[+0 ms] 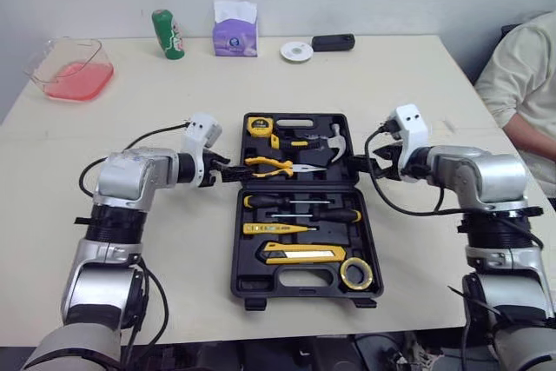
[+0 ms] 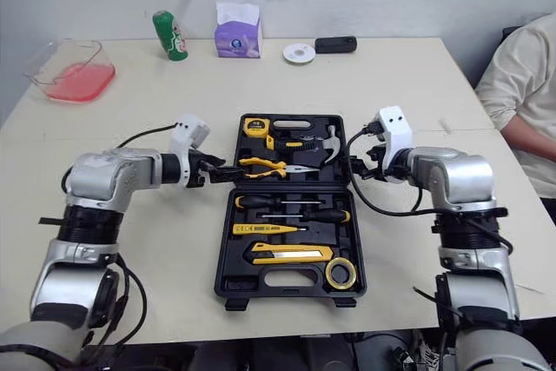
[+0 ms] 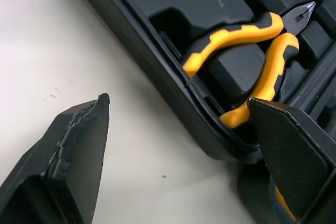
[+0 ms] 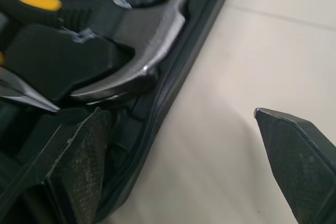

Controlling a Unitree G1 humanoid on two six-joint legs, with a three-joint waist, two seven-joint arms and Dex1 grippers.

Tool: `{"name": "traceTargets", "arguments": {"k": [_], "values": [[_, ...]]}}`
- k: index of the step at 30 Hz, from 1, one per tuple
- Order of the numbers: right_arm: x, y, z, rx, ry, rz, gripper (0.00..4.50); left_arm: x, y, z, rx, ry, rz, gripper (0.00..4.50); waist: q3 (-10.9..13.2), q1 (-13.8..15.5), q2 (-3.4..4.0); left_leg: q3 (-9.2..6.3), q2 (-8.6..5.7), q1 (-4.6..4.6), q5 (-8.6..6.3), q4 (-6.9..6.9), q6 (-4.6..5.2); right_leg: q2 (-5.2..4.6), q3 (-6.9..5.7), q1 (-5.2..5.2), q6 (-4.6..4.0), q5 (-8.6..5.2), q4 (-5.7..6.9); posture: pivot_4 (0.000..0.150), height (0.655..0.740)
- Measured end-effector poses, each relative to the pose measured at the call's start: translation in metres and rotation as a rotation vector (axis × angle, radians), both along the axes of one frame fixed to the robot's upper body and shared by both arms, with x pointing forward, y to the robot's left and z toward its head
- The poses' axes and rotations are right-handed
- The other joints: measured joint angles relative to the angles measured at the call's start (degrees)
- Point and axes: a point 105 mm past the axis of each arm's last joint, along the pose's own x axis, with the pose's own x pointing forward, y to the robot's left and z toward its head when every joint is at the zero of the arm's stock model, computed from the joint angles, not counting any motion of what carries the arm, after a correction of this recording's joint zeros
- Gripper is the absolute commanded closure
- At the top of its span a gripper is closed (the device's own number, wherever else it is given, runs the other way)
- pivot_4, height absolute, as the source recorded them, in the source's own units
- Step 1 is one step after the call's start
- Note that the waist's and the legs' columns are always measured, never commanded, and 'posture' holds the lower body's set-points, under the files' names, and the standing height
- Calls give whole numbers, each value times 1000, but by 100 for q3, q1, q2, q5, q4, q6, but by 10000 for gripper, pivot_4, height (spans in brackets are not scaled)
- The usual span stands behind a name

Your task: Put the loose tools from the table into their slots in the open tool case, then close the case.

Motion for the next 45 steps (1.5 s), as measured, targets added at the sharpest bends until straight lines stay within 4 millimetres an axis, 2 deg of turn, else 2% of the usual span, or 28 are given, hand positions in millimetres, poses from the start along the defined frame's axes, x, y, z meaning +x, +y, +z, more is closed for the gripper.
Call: {"name": "traceTargets", "arguments": {"k": [3, 6, 7, 8, 10, 14, 17, 18, 21, 33, 37, 40, 43, 45], "values": [[1, -1, -1, -5, 12, -19, 0, 4, 1, 2, 11, -6, 22, 652, 0, 2, 0, 2, -1, 1, 0, 1, 0, -3, -4, 2, 2, 1, -1, 1500, 7244], [1, 2, -1, -23, 8, -10, 0, 4, -6, -3, -1, 9, 14, 652, 0, -5, 0, 6, -4, 4, 0, 2, 0, 0, -8, 3, 4, 2, 2, 1500, 7244], [0, 4, -1, -32, 6, -4, 0, 4, -8, -4, 2, 10, 8, 3064, 0, -9, 0, 6, -4, 5, 1, 2, 0, 1, -7, 3, 4, 2, 2, 1500, 7244], [0, 5, -2, -41, 3, 1, 2435, 4, -10, -5, 9, 6, 1, 6114, 0, -15, 0, 6, -5, 7, 2, 1, -2, 2, -6, 3, 4, 2, 4, 1500, 7244], [0, 7, -3, -38, -7, 11, 8166, 2, -12, -6, 12, -7, -12, 13170, 0, -18, 1, 6, -4, 11, 3, 0, -4, 4, -6, 6, 3, 2, 5, 1500, 7244], [-1, 16, -5, -24, -3, 23, 27159, -6, -17, -11, 30, -31, -28, 29381, -10, -8, 13, 2, -1, 26, 3, 2, -4, -2, -3, 26, 4, 2, 2, 1500, 7244], [-1, 16, -6, -34, 4, 9, 41174, -7, -19, -13, 29, -36, -23, 36909, -27, 32, 18, 3, -5, 25, 3, 6, -2, -7, -5, 40, 4, 2, -6, 1500, 7244], [-1, 16, -6, -40, 1, 0, 44471, -7, -20, -12, 20, -34, -18, 38852, -37, 37, 16, 3, -6, 26, 3, 6, -2, -9, -5, 44, 4, 2, -8, 1500, 7244], [-1, 14, -7, -51, 10, -17, 45000, -7, -23, -13, -2, -25, -4, 41058, -53, 61, 17, 2, -14, 27, 6, 8, 6, -12, -11, 60, 7, 4, -17, 1500, 7244], [6, 16, -2, -55, -88, -28, 45000, -2, -21, -11, -64, -51, 30, 42968, -52, 37, 18, -7, -16, 23, 13, 9, 7, -13, -9, 58, 14, 12, -14, 1500, 7244], [15, 17, 9, -59, -198, -50, 45000, 8, -20, -1, -60, -150, 45, 43554, -37, 25, 38, -7, -15, 7, 15, 4, 5, -9, -7, 28, 15, 14, -8, 1500, 7244], [21, 18, 28, -107, -358, -34, 45000, 22, -19, 16, -24, -303, 44, 44374, -23, 22, 54, -2, -22, 1, 15, -7, 4, -5, -8, 9, 15, 14, -11, 1500, 7244], [21, 18, 46, -176, -512, 12, 45000, 29, -16, 32, 34, -460, 23, 44967, -12, -4, 62, 12, -22, -6, 12, -25, 0, 2, -8, -8, 12, 12, -23, 1500, 7244], [18, 17, 49, -222, -585, 44, 45000, 30, -14, 38, 64, -532, 8, 44967, -12, -8, 63, 13, -10, -8, 8, -29, -6, 10, -10, -11, 6, 9, -27, 1500, 7244]]}}
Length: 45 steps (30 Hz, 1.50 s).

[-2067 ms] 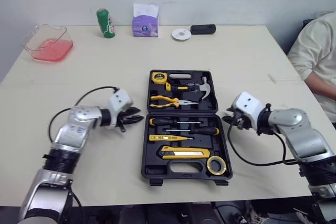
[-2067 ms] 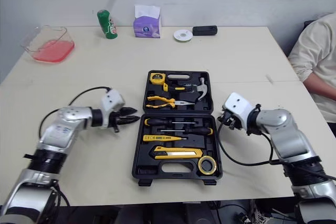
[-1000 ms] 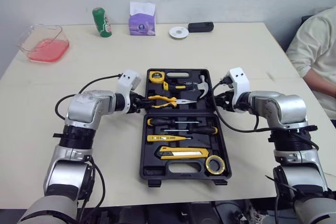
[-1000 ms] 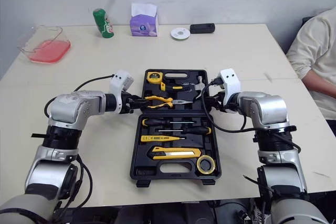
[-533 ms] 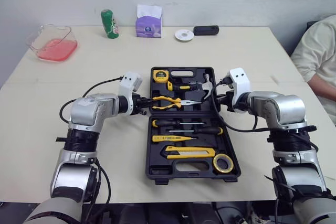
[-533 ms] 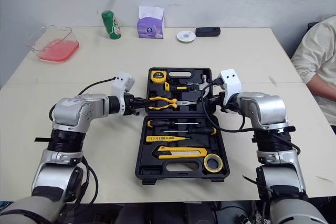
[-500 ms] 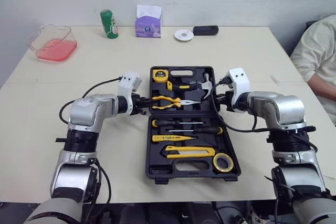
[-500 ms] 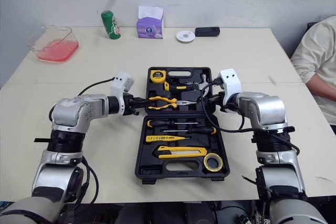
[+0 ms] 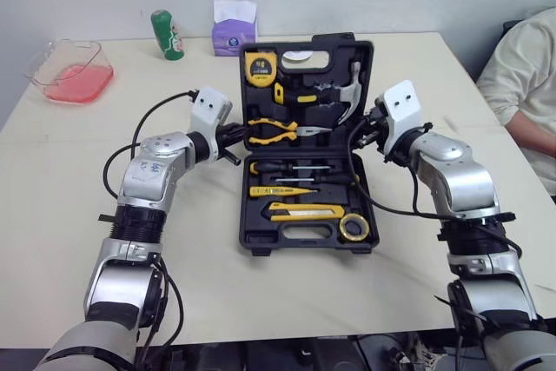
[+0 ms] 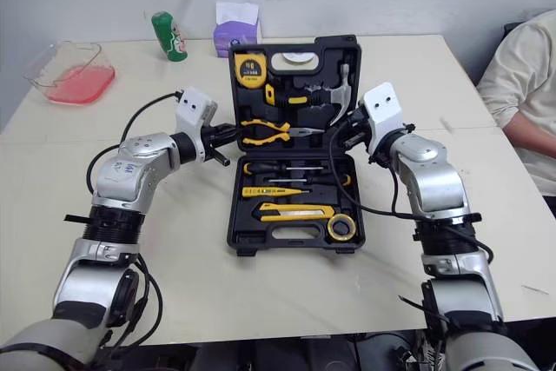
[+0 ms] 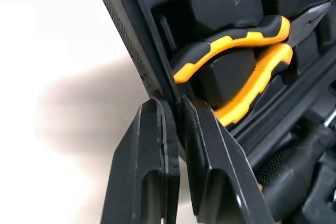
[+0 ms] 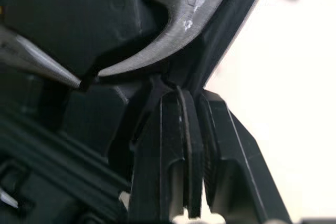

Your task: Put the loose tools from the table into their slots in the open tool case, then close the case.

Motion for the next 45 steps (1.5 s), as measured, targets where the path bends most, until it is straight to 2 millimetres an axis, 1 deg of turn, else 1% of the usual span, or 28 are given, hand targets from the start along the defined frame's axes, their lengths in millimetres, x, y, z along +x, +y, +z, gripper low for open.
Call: {"name": "traceTargets", "arguments": {"k": [3, 5, 8, 10, 11, 13, 14, 16, 17, 18, 20, 21, 23, 26, 27, 28, 31, 32, 33, 35, 37, 38, 39, 40, 41, 43, 44, 45], "values": [[-8, 0, -10, -97, -82, 39, 45000, -3, 5, -6, 77, -89, -15, 44967, 0, -11, 0, 13, 5, -3, 0, -4, 0, 3, 5, -13, -6, -4, 0, 1500, 7244], [-17, -1, -14, -169, -169, 70, 45000, -13, 8, -9, 133, -176, -35, 44967, -1, -32, 0, 15, 15, 4, -2, -13, 0, 2, 9, -10, -8, -9, -1, 1500, 7244], [-30, -2, -22, -314, -281, 112, 45000, -27, 12, -17, 160, -213, -38, 44967, 0, -49, 0, 17, 17, 21, -7, -1, -2, -4, 16, 11, -7, -12, 5, 1500, 7244], [-40, -2, -30, -396, -336, 147, 36668, -38, 16, -23, 165, -219, -25, 36009, 0, -106, 0, 23, 16, 39, -8, 12, -1, -7, 27, 44, -4, -10, 6, 1500, 7244], [-47, -3, -35, -426, -346, 171, 32649, -44, 19, -27, 165, -212, -20, 32790, 0, -116, -1, 21, 13, 40, -5, 17, 2, -8, 33, 44, 0, -8, 15, 1500, 7244], [-61, -4, -38, -445, -355, 218, 22830, -54, 30, -34, 158, -172, 8, 23861, 6, -132, -6, 13, 11, 42, 5, 19, 3, -7, 48, 43, 2, -1, 23, 1500, 7244], [-69, -8, -37, -448, -353, 241, 18434, -60, 38, -32, 143, -158, 28, 19544, 14, -137, -7, -3, 11, 41, 10, 20, 0, -5, 53, 42, 3, 1, 29, 1500, 7244], [-86, -19, -19, -423, -351, 259, 7764, -73, 55, -21, 97, -131, 51, 10477, 19, -134, -4, -6, 11, 43, 11, 21, -1, -3, 59, 39, 4, 1, 38, 1500, 7244], [-96, -27, -15, -423, -307, 284, 7104, -84, 63, -18, 78, -99, 44, 5150, 19, -131, -4, -12, 13, 50, 11, 15, -2, -2, 58, 44, 2, 0, 37, 1500, 7244], [-112, -38, -15, -410, -220, 316, 7104, -102, 76, -19, 56, -32, 21, 799, 19, -128, -4, -18, 18, 49, 9, 9, -5, 2, 54, 46, -2, -4, 30, 1500, 7244], [-146, -69, -28, -404, 42, 355, 7104, -144, 106, -28, 24, 141, -22, 799, 16, -128, -10, -26, 24, 69, 1, -15, -9, 2, 40, 63, -12, -21, 6, 1500, 7244], [-156, -81, -36, -373, 140, 352, 7104, -155, 118, -30, 2, 193, -8, 799, 25, -122, -30, -32, 24, 89, -5, -16, -11, 0, 30, 88, -16, -28, 1, 1500, 7244], [-173, -87, -44, -310, 250, 380, 7104, -166, 130, -24, -35, 231, 0, 799, 47, -122, -59, -45, 20, 127, -23, -14, 5, -9, 7, 146, -20, -30, -19, 1500, 7244], [-192, -87, -53, -257, 355, 422, 7104, -166, 150, -19, -32, 235, 63, 799, 49, -94, -68, -64, 10, 137, -25, -16, 46, -19, -7, 186, -44, -17, -73, 1500, 7244], [-199, -85, -60, -236, 403, 438, 7104, -163, 157, -20, -38, 235, 94, 799, 49, -89, -66, -71, 12, 145, -26, -22, 43, -19, -12, 205, -100, -33, -100, 1500, 7244], [-203, -84, -66, -219, 439, 448, 7104, -160, 162, -22, -47, 238, 116, 799, 51, -87, -70, -72, 11, 148, -28, -25, 40, -24, -13, 214, -110, -36, -108, 1500, 7244], [-204, -76, -69, -206, 453, 469, 7104, -151, 153, -24, -49, 235, 89, 799, 49, -88, -74, -71, 11, 136, -38, -25, 47, -33, -15, 218, -96, -26, -125, 1500, 7244], [-204, -74, -69, -206, 453, 473, 7104, -149, 147, -23, -39, 229, 66, 799, 49, -84, -74, -71, 11, 132, -40, -25, 56, -34, -15, 216, -73, -12, -125, 1500, 7244], [-204, -73, -68, -207, 455, 476, 7104, -148, 144, -22, -35, 223, 53, 799, 49, -79, -74, -71, 11, 133, -40, -25, 65, -34, -17, 216, -23, 16, -124, 1500, 7244], [-205, -70, -68, -201, 464, 482, 7104, -144, 139, -20, -31, 212, 34, 799, 49, -62, -73, -72, 16, 131, -54, -32, 53, -28, -22, 210, -12, 20, -124, 1500, 7244], [-206, -69, -70, -192, 469, 479, 12391, -138, 134, -17, -29, 195, 16, 6254, 49, -51, -73, -71, 21, 129, -53, -41, 35, -18, -21, 202, -16, 11, -125, 1500, 7244], [-205, -66, -71, -179, 465, 482, 14996, -128, 130, -14, -35, 173, 2, 8673, 47, -10, -75, -73, 16, 130, -51, -43, 31, -11, -24, 201, -16, 9, -125, 1500, 7244], [-204, -56, -74, -160, 452, 507, 20552, -114, 123, -8, -46, 139, -17, 13593, 47, 32, -75, -72, 6, 128, -44, -40, 19, 0, -25, 198, -17, 9, -123, 1500, 7244], [-205, -46, -75, -151, 443, 542, 24310, -106, 116, -7, -44, 122, -38, 17449, 47, 47, -74, -71, 5, 124, -42, -40, 16, 1, -26, 194, -17, 9, -119, 1500, 7244], [-207, -37, -78, -144, 441, 575, 30899, -97, 108, -8, -42, 121, -62, 23024, 48, 67, -70, -71, 4, 124, -41, -40, 15, -1, -23, 191, -18, 9, -113, 1500, 7244], [-208, -27, -83, -138, 452, 611, 40799, -80, 93, -11, -47, 123, -95, 31867, 48, 101, -68, -57, -1, 120, -41, -31, 16, -1, -20, 188, -16, 9, -108, 1500, 7244], [-206, -22, -86, -139, 453, 616, 45000, -65, 82, -12, -55, 123, -114, 37421, 48, 133, -71, -40, 0, 118, -42, -10, 18, 1, -21, 189, -14, 10, -99, 1500, 7244], [-203, -17, -88, -142, 443, 624, 45000, -55, 72, -14, -51, 124, -132, 41895, 49, 151, -72, -28, 3, 110, -44, 10, 21, 3, -21, 185, -12, 12, -93, 1500, 7244]]}}
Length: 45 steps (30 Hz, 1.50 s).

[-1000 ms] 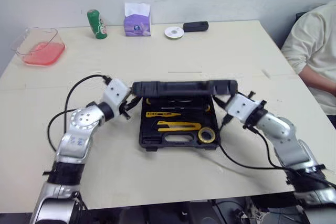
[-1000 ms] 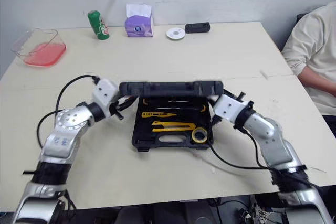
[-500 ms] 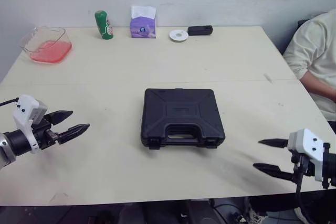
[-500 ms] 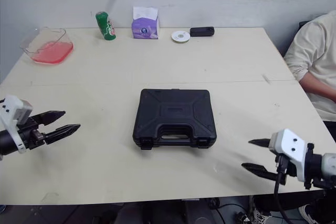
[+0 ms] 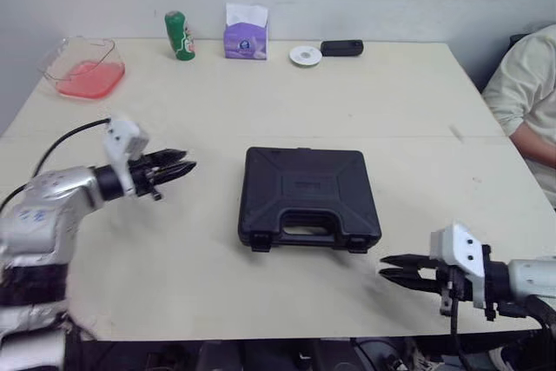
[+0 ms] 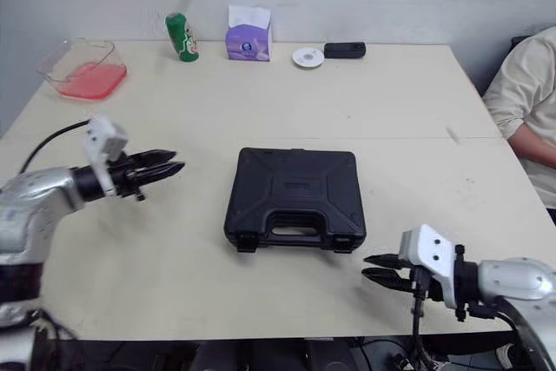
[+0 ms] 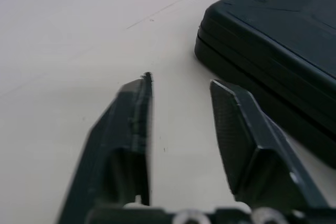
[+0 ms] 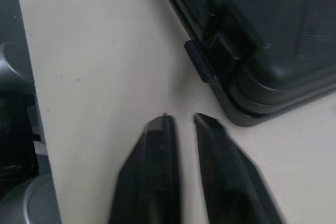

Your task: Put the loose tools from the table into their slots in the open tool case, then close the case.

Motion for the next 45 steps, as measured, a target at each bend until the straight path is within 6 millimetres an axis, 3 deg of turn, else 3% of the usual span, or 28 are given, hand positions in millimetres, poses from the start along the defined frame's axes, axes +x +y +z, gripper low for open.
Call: {"name": "traceTargets", "arguments": {"k": [1, 9, 13, 17, 24, 30, 33, 38, 41, 43, 45], "values": [[2, 3, -2, 0, -1, 3, 45000, 8, -8, -3, 6, 6, -15, 44454, -1, 14, -1, 4, -3, 2, -1, 3, 2, -1, 2, 0, 4, 2, 1, 1500, 7244], [15, 11, -19, -36, -3, -3, 45000, 62, -42, -19, -23, 79, -3, 44454, -1, 38, -5, 20, -7, -25, 2, 25, 17, 6, 6, -53, 21, 12, 28, 1500, 7244], [28, 8, -19, -33, -38, -55, 45000, 74, -71, -20, 84, 33, -103, 44454, -2, 46, -5, 32, -10, -25, 3, 23, 15, 6, 5, -52, 22, 12, 26, 1500, 7244], [30, 8, -25, -30, -28, -75, 45000, 76, -80, -28, 130, 27, -139, 44454, -2, 11, -5, 30, -4, -27, 3, 19, 14, 10, 14, -60, 21, 12, 28, 1500, 7244], [42, -2, -27, -64, -63, -131, 45000, 62, -81, -37, 168, 41, -286, 44454, -2, 35, -5, 42, -10, -26, 6, 33, 13, 7, 10, -60, 21, 11, 47, 1500, 7244], [52, -36, -12, -118, -112, -225, 45000, 37, -79, -45, 168, 67, -459, 44454, -2, 29, -5, 31, -5, -27, 7, 47, 13, 6, 10, -60, 19, 11, 61, 1500, 7244], [47, -46, -9, -140, -104, -235, 45000, 33, -76, -39, 181, 46, -476, 44454, -2, 31, -5, 21, -2, -27, 7, 46, 12, 8, 11, -59, 16, 9, 63, 1500, 7244], [30, -62, -13, -158, -37, -256, 45000, 31, -73, -7, 156, -18, -478, 44454, -1, 35, -5, 15, -3, -28, 7, 51, 13, 6, 9, -56, 18, 8, 65, 1500, 7244], [24, -66, -9, -150, -28, -274, 45000, 23, -99, 23, 87, -67, -550, 44454, -1, 49, -5, 13, -6, -32, 5, 68, 15, 5, 6, -50, 23, 8, 70, 1500, 7244], [22, -65, -5, -146, -35, -281, 45000, 13, -135, 41, 72, -126, -645, 44454, -3, 69, -3, 6, -10, -62, 2, 99, 21, 9, 5, -48, 29, 4, 70, 1500, 7244], [22, -60, -2, -136, -46, -272, 45000, 0, -173, 44, 82, -161, -744, 44454, -5, 83, 0, 5, -29, -69, -1, 106, 32, 8, 11, -47, 38, 6, 69, 1500, 7244]]}}
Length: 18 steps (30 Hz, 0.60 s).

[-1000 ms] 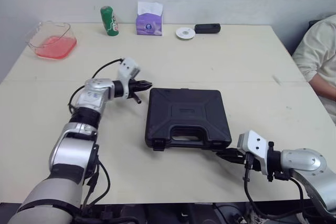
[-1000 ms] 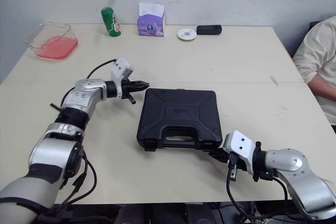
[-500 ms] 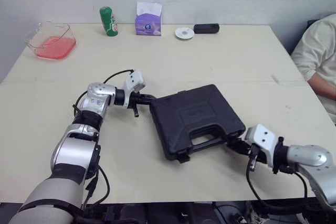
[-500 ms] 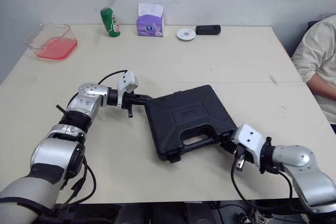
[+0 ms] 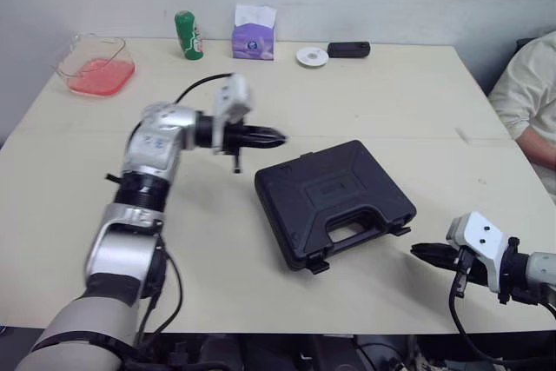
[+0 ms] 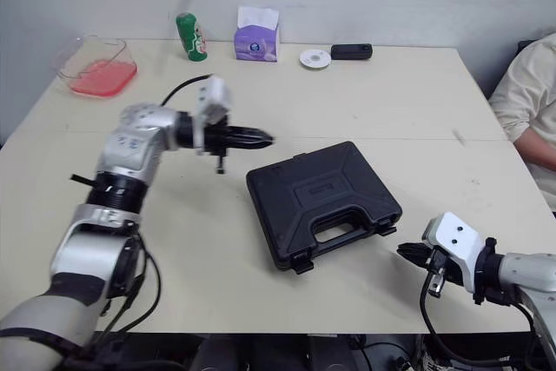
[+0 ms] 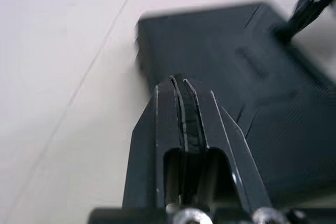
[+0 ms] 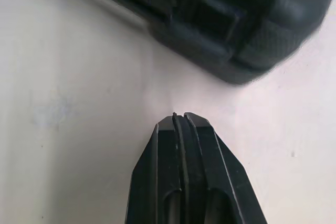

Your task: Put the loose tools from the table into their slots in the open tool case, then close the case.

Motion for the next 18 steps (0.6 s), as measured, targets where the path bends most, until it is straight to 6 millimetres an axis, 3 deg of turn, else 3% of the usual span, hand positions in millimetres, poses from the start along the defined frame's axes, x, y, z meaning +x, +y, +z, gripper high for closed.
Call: {"name": "traceTargets", "arguments": {"k": [3, 7, 9, 18], "values": [[1, 4, 0, 10, -12, -4, 45000, -16, -46, -21, 58, 12, -98, 44454, 0, -46, 0, -7, -11, -4, 1, 0, 9, -7, 17, -7, 11, -1, 0, 1500, 7244], [6, 10, -3, 26, -15, -13, 45000, -21, -74, -51, 140, 24, -116, 44454, 1, -108, 1, -99, -45, 7, -1, -10, 7, -4, 71, -10, 11, 0, 7, 1500, 7244], [8, 11, -1, 26, -27, -14, 45000, -19, -78, -65, 180, 32, -109, 44454, 3, -107, 4, -168, -68, 4, -1, -11, 8, 8, 89, -12, 12, 0, 9, 1500, 7244], [15, 20, 2, 33, -55, -9, 45000, -20, -83, -73, 272, -182, -160, 44454, -22, -43, -2, -184, -74, 8, -27, -7, 51, 13, 101, 3, 26, 7, 2, 1500, 7244]]}}
